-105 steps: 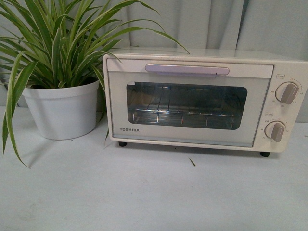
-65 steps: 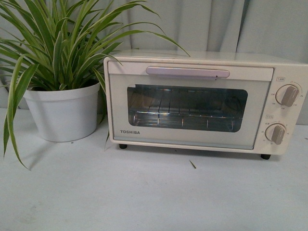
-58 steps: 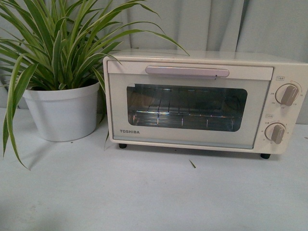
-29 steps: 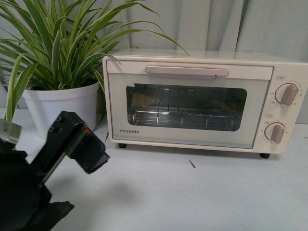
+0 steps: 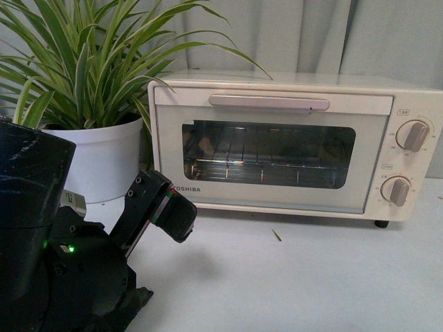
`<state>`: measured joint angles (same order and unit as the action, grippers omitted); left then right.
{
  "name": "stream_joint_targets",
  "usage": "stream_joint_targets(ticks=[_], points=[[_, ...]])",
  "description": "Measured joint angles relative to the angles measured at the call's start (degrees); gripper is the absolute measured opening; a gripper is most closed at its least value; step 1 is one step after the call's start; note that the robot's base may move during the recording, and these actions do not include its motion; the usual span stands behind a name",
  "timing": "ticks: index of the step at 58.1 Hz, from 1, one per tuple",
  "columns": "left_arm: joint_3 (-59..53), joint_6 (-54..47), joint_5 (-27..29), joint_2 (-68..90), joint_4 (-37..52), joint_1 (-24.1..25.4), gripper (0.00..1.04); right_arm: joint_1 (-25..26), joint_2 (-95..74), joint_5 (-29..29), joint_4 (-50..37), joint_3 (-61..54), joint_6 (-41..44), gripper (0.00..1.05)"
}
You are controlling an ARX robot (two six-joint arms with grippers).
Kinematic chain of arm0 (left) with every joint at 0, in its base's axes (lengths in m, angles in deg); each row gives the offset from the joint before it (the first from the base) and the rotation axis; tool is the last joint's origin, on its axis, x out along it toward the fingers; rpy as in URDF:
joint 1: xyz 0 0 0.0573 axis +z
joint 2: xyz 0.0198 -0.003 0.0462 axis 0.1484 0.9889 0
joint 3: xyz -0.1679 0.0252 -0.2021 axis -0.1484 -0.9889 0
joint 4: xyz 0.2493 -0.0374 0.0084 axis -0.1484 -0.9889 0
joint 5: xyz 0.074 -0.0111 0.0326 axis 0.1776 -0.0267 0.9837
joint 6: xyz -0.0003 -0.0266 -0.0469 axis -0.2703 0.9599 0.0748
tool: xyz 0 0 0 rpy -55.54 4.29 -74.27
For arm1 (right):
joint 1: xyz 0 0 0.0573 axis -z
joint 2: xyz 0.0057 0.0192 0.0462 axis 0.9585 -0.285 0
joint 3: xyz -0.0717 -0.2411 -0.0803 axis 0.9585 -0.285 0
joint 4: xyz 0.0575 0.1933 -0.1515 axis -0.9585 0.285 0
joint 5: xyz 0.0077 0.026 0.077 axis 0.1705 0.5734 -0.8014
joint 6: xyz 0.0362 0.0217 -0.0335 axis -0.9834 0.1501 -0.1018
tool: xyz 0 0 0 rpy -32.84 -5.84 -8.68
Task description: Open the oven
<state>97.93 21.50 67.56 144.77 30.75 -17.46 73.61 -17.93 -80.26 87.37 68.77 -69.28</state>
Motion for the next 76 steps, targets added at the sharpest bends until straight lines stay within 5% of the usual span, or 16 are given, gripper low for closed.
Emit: stream_joint_targets(ticks=[10,14,16,31,53,76], points=[[1.33,-0.02,0.9,1.18,-0.35,-0.59,0.98,0.0,0.0,-0.02,0.0,0.0,0.0,0.95],[1.4,-0.02,1.18,1.18,-0.35,-0.63,0.98,2.69,-4.07,-12.5,2.38,1.38,-5.57,0.95],[1.4,-0.04,1.29,1.18,-0.35,-0.68,0.98,2.49,-7.52,-14.36,1.03,2.23,-7.34,0.95],[1.66,-1.14,2.1,1.05,-1.55,-0.66,0.98,-8.96,-37.9,-3.91,-13.88,17.99,-8.11,0.95],[2.05,-1.53,1.81,0.68,-3.06,-0.66,0.98,-17.68,-70.47,7.02,-11.17,46.93,-11.19,0.95],[2.05,-1.53,1.6,0.61,-3.13,-0.66,0.98,-21.35,-84.04,13.97,-7.98,59.32,-12.68,0.95]])
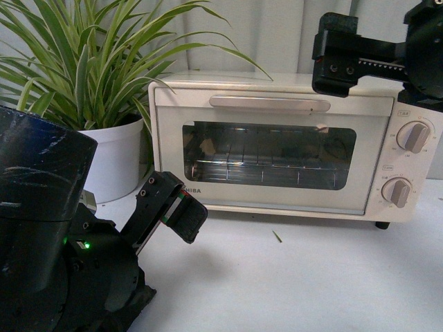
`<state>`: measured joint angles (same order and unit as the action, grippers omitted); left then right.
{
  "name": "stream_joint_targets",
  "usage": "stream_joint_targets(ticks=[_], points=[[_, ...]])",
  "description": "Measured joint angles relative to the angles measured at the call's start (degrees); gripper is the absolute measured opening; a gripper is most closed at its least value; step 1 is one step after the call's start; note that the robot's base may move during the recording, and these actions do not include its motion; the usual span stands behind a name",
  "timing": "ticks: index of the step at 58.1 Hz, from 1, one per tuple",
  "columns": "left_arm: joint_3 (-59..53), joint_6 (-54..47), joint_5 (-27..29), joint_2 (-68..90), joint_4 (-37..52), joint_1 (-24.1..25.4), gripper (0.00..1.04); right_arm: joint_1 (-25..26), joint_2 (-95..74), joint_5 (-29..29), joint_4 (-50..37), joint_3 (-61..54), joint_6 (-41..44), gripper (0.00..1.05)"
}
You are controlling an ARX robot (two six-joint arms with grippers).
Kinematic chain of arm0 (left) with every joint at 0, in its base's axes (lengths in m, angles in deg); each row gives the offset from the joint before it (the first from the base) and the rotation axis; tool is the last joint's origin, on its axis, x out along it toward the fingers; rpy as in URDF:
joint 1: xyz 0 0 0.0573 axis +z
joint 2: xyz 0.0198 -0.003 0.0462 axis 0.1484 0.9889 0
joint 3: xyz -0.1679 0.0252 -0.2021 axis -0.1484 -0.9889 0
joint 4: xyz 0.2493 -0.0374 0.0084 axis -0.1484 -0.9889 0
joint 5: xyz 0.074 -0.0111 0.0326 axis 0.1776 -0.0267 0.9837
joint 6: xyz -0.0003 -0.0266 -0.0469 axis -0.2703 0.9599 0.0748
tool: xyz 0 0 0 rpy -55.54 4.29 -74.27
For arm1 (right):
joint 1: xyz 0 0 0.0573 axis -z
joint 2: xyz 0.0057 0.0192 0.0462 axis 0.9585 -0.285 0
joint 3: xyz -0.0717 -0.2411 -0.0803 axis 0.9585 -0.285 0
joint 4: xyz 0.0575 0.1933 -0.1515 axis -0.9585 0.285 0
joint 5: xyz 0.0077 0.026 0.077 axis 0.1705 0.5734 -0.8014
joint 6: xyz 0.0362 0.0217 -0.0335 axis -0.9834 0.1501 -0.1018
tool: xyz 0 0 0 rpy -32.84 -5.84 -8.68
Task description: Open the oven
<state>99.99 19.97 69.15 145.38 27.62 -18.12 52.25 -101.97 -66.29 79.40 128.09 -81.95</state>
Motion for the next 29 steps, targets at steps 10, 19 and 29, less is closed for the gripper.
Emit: stream_joint_targets(ticks=[10,19,29], points=[[0.0,0.02,-0.13,0.0,0.0,-0.04,0.98,-0.68,-3.78,1.31,2.27,3.61,-1.68,0.95],[0.0,0.02,-0.15,0.0,0.0,-0.11,0.98,-0.68,-5.29,2.38,3.13,4.85,-2.8,0.95],[0.0,0.04,-0.15,0.0,0.02,-0.15,0.98,-0.55,-6.19,2.43,4.13,6.23,-3.76,0.95]])
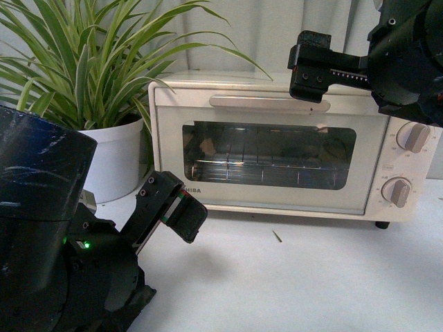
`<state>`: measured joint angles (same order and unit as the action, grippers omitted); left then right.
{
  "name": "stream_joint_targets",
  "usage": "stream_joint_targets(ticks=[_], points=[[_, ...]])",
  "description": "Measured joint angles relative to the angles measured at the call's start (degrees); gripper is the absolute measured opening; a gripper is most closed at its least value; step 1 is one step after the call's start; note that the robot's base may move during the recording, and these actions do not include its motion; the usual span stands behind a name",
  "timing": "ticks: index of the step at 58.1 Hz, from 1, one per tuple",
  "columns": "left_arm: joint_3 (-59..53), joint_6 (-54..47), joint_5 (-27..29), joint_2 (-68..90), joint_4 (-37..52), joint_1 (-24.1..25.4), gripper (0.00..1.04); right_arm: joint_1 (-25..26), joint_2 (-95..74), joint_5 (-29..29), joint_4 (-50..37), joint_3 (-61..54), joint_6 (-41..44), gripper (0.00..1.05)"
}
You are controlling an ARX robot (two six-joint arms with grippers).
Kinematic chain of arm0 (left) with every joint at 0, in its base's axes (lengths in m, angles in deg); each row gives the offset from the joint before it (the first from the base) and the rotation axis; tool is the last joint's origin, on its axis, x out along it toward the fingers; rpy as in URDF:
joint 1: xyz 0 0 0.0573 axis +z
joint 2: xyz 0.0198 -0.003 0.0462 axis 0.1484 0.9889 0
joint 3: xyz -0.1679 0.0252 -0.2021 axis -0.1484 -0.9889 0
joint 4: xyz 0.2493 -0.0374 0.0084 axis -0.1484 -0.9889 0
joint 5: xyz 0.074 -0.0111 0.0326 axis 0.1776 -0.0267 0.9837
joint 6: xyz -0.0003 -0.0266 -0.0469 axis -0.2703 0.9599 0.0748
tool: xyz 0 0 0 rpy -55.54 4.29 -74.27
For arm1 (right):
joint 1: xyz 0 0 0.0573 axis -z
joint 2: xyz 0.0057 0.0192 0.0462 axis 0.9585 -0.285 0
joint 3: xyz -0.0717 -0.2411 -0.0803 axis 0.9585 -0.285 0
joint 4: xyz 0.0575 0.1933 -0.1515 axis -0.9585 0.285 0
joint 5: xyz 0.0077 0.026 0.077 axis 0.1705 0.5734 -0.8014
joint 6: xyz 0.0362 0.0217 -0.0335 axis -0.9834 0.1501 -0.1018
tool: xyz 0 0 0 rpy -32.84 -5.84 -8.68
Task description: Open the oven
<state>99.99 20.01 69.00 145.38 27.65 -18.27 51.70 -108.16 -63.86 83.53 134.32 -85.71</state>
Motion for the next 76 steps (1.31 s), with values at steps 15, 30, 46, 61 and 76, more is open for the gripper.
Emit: stream_joint_targets(ticks=[15,30,46,61,76], points=[[0.0,0.0,-0.02,0.0,-0.02,0.0,0.98,0.37,-1.36,-0.48,3.13,2.43,-1.03,0.95],[0.0,0.0,-0.15,0.0,-0.02,0.0,0.98,0.42,-1.49,-5.11,9.25,4.13,-2.23,0.95],[0.0,0.0,-0.26,-0.07,-0.17,0.28,0.98,-0.24,2.45,-10.12,4.92,-3.5,-1.55,0.95],[0.0,0.0,-0.33,-0.09,-0.28,0.37,0.98,-1.62,7.93,-16.63,-2.23,-17.18,-0.37,0.95],[-0.39,-0.31,-0.22,-0.72,-0.68,0.63,0.98,-1.49,22.21,-21.11,-3.3,-28.06,-4.31,0.95]])
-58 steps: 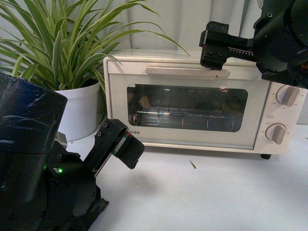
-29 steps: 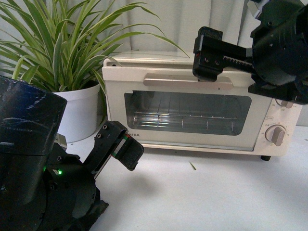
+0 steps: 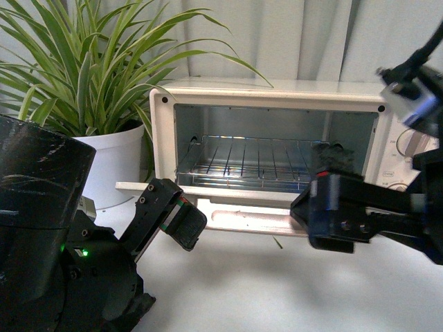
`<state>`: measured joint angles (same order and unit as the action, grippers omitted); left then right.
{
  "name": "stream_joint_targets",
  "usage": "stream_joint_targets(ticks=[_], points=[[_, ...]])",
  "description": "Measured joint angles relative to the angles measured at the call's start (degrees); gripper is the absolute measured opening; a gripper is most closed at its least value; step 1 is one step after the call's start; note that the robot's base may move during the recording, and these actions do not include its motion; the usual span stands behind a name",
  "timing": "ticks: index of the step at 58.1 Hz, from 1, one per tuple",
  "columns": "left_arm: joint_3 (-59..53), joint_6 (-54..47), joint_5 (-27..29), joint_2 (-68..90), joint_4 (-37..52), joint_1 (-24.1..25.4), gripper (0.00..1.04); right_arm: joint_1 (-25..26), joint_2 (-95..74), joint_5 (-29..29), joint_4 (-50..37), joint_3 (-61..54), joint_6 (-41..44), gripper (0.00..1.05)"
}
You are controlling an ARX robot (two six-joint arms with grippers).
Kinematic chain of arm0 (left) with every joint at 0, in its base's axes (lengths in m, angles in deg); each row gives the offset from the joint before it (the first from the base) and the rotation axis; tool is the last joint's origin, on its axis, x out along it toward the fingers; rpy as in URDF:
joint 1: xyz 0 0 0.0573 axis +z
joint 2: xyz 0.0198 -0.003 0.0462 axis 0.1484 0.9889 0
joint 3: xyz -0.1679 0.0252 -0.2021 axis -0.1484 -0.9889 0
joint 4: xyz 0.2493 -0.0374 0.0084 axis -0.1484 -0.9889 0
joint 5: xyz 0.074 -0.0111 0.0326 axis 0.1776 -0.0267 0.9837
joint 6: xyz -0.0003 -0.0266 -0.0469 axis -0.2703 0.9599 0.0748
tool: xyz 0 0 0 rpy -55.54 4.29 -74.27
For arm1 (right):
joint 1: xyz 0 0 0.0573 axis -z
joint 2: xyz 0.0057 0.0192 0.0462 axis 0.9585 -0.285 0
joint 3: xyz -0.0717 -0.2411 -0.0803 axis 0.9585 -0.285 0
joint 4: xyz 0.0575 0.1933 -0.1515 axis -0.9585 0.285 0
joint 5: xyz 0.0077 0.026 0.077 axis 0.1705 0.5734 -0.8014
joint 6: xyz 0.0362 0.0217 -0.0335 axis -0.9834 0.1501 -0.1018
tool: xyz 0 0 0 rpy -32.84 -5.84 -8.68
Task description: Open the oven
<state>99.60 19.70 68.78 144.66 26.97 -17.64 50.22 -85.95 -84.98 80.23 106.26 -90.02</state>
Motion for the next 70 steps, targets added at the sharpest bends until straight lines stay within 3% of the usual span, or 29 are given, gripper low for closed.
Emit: stream_joint_targets(ticks=[18,31,47,70], points=[[-0.48,-6.25,4.7,-1.68,-3.96,-0.04,0.98,4.46,10.16,-1.31,-0.46,-3.61,-3.58,0.95],[-0.04,-18.01,10.91,-1.7,-6.73,-2.16,0.98,8.24,9.86,-3.32,-1.01,-5.51,-3.69,0.95],[0.15,-37.16,19.15,0.35,-7.74,-4.79,0.98,8.9,9.27,-4.39,-2.14,-7.26,-3.58,0.95],[-1.55,-54.51,22.21,0.22,-6.91,-5.27,0.98,8.92,8.04,-4.92,-3.48,-9.38,-2.32,0.95]])
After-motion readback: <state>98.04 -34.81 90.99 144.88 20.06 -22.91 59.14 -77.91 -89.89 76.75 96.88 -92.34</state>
